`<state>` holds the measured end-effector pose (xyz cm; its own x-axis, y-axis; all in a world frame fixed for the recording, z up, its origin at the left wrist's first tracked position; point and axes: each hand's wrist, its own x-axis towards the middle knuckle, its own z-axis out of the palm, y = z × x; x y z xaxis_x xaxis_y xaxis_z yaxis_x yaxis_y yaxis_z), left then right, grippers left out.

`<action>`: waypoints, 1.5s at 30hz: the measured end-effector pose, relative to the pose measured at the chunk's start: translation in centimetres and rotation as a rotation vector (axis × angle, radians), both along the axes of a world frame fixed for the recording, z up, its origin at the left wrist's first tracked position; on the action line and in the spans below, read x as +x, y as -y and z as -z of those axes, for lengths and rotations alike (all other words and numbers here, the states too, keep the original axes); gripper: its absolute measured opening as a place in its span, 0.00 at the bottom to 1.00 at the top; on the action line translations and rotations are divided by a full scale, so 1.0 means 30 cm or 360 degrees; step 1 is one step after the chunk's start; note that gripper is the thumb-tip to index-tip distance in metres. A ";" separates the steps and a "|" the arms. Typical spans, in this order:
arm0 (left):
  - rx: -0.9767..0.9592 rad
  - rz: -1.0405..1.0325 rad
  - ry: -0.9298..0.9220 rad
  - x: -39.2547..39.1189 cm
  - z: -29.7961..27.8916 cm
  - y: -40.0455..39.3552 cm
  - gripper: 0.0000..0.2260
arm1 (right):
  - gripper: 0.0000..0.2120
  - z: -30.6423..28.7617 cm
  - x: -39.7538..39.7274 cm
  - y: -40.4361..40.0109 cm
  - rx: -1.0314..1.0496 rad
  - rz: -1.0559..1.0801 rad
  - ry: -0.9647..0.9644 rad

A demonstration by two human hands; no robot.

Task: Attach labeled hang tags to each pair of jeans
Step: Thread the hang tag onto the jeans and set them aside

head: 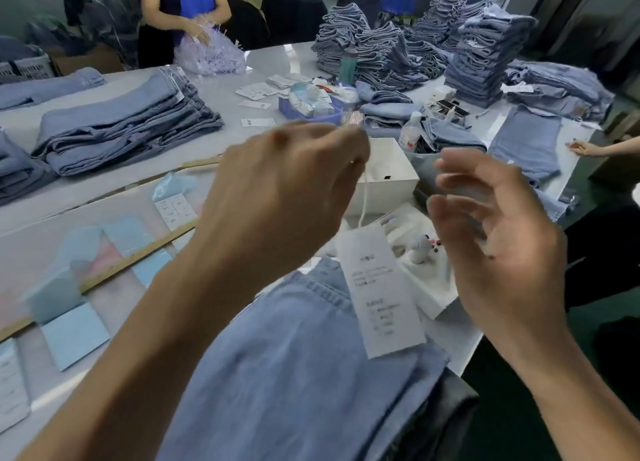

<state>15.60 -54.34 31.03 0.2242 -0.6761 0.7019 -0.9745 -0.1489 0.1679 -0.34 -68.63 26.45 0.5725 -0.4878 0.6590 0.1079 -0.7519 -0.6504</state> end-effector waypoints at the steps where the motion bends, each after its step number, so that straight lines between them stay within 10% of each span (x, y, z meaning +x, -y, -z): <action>1: 0.0063 0.0096 0.0003 -0.024 -0.023 0.024 0.08 | 0.17 -0.014 -0.001 0.008 -0.0039 -0.0025 -0.0038; 12: -0.0141 0.0438 -0.0440 -0.066 0.124 0.227 0.11 | 0.04 0.010 -0.083 0.115 0.0274 -0.0035 0.0099; 17: 0.1210 0.0449 -0.0813 -0.035 0.480 0.232 0.14 | 0.04 0.100 -0.106 0.151 0.0186 0.0188 -0.0201; 24: 0.0358 0.0479 -0.0822 -0.040 0.516 0.082 0.27 | 0.09 0.182 -0.136 0.198 -0.0039 0.0387 -0.0466; 28: 0.0996 0.0139 -0.0732 -0.012 0.446 0.092 0.06 | 0.08 0.138 -0.146 0.258 -0.0258 0.0545 -0.0420; 34: 0.1372 0.0195 -0.0431 -0.098 0.457 0.251 0.16 | 0.08 0.133 -0.095 0.258 -0.0401 0.0491 -0.0391; 45: 0.1496 0.0102 -0.0801 -0.096 0.552 0.376 0.19 | 0.08 0.226 -0.130 0.227 -0.0081 0.0292 -0.0486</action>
